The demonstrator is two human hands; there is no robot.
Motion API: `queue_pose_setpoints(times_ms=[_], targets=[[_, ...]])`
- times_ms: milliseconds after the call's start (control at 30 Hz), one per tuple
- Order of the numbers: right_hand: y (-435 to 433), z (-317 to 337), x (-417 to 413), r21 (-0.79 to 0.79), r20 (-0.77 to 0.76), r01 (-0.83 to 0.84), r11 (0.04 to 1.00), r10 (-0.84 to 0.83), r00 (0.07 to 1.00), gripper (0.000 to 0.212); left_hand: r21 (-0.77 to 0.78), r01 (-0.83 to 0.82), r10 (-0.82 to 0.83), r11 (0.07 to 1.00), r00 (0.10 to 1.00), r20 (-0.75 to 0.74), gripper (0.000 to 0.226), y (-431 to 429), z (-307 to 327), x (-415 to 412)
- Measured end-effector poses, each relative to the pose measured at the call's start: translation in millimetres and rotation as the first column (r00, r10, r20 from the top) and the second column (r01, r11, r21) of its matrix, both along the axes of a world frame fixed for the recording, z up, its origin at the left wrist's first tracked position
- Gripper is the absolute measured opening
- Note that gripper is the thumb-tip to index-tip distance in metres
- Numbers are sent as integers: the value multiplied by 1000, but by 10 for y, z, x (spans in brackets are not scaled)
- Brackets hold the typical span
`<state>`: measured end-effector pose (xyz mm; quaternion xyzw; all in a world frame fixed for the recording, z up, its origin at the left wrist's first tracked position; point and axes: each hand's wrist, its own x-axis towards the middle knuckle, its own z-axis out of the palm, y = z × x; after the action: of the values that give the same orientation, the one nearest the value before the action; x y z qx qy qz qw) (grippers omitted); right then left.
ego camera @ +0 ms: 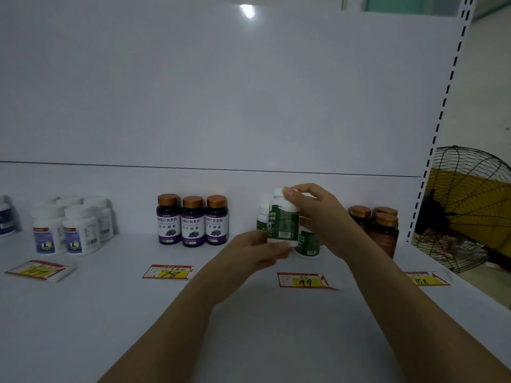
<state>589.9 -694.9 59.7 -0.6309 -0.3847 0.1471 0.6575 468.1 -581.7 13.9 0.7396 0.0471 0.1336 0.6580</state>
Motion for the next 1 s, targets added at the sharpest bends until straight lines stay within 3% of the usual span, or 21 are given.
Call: queue_pose_setpoints(times_ms=[200,400,533,667,900,1000], targets=[[23,-16,7,29,-12,38,999,-38,999,42,6,-39,39,999,999,5,25,15,-7,20],[33,-38,36,4,-8,-50,999,51,999,25,141,-239,234,961,971,50,38,16,-14,31],[42,-45,29,-37,31,-130,991,131,991,32,203,-328,316,923,945,89,49,24,-30,44],[41,-37,3,-96,137,-88,992,101,985,32,320,-400,379,859,916,129,50,31,-62,49],[0,-29,-7,-296,311,54,954,43,949,33,543,-341,374,767,926,53,45,-15,-130,-13],[-2,79,-17,-392,433,178,903,10,901,30,667,-250,373,702,927,-46,51,-36,-125,-25]])
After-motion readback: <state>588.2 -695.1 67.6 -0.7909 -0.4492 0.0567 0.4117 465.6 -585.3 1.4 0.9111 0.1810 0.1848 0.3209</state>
